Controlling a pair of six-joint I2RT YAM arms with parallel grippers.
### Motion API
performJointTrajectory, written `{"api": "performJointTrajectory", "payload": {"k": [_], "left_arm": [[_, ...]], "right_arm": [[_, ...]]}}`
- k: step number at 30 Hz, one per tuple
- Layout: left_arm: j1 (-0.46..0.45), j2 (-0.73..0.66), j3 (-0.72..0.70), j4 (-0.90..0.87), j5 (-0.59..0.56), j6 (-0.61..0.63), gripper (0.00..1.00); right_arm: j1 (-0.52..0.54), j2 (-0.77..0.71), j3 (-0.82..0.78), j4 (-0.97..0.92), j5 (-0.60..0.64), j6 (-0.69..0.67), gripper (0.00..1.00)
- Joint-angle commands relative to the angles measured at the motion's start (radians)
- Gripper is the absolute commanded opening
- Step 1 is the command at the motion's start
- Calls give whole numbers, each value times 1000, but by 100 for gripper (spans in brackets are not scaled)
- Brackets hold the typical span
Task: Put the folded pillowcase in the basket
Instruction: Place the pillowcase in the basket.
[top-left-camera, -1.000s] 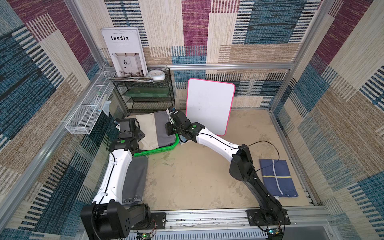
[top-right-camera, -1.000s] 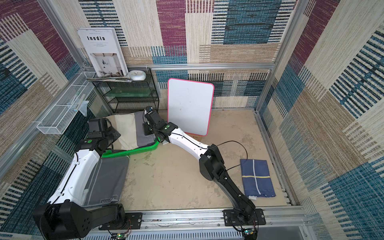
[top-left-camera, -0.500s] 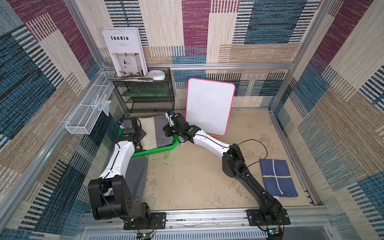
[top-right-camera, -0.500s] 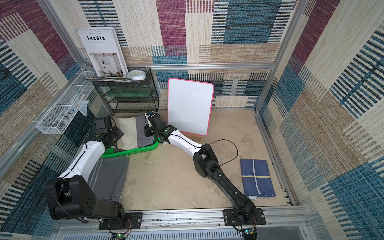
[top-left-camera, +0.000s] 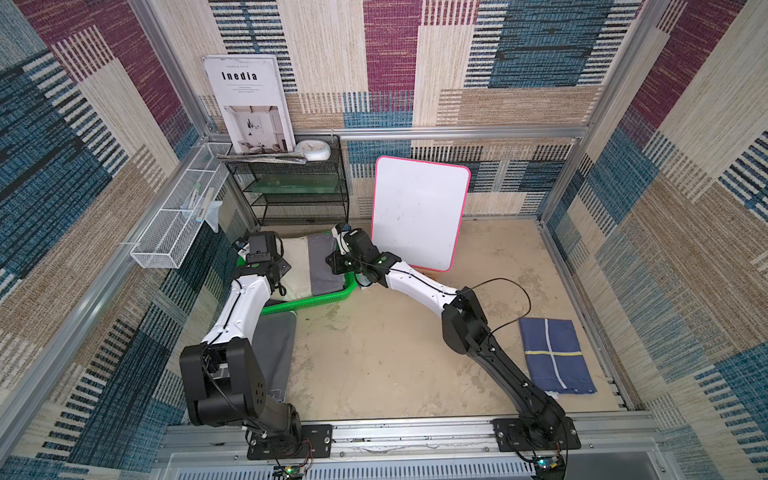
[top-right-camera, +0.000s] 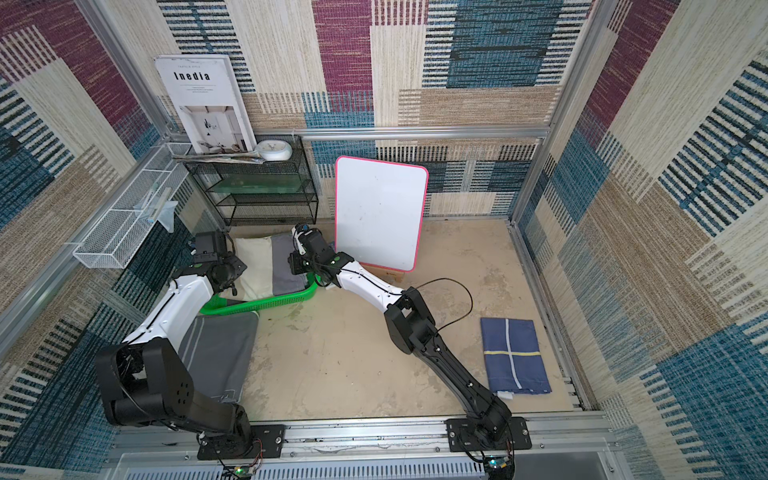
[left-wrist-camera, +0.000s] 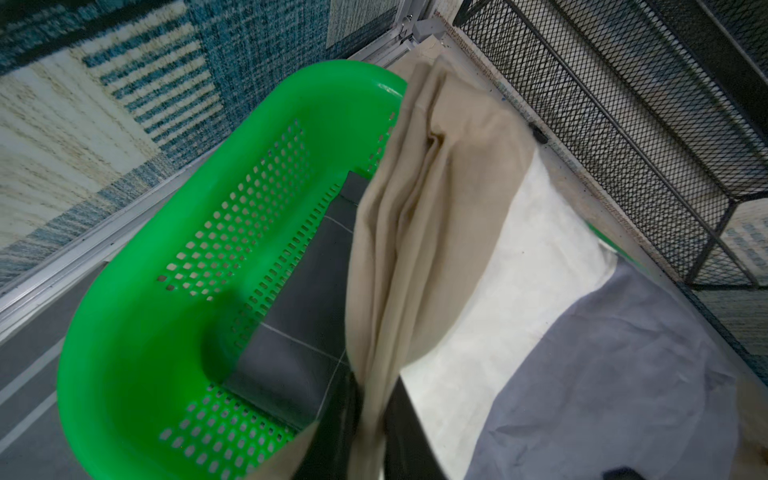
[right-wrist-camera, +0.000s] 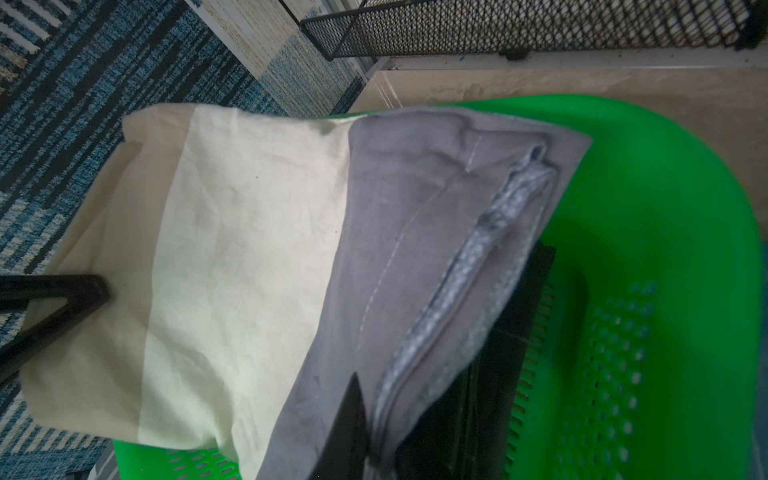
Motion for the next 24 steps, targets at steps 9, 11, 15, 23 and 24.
{"api": "performJointTrajectory", "payload": {"k": [9,11,15,23,24], "left_arm": [[-66,-58,55,-115,-4,0,75],[-82,-99,40,-116,3,-6,75],[-134,-196,-14,-123,10,-18,76],[-429,-400,-187,-134,-73,-39,77],[-462,-423,-215,-142,-87,-50,77]], "right_arm": [[5,-117,-42,-19,42,-34,67],[11,-167,-100,-7,46,-33,68],[23,-288,-238,9,45,-44,69],[47,-702,-805,116,187,-57,71],[46,-766,-888,132,204,-52,72]]}}
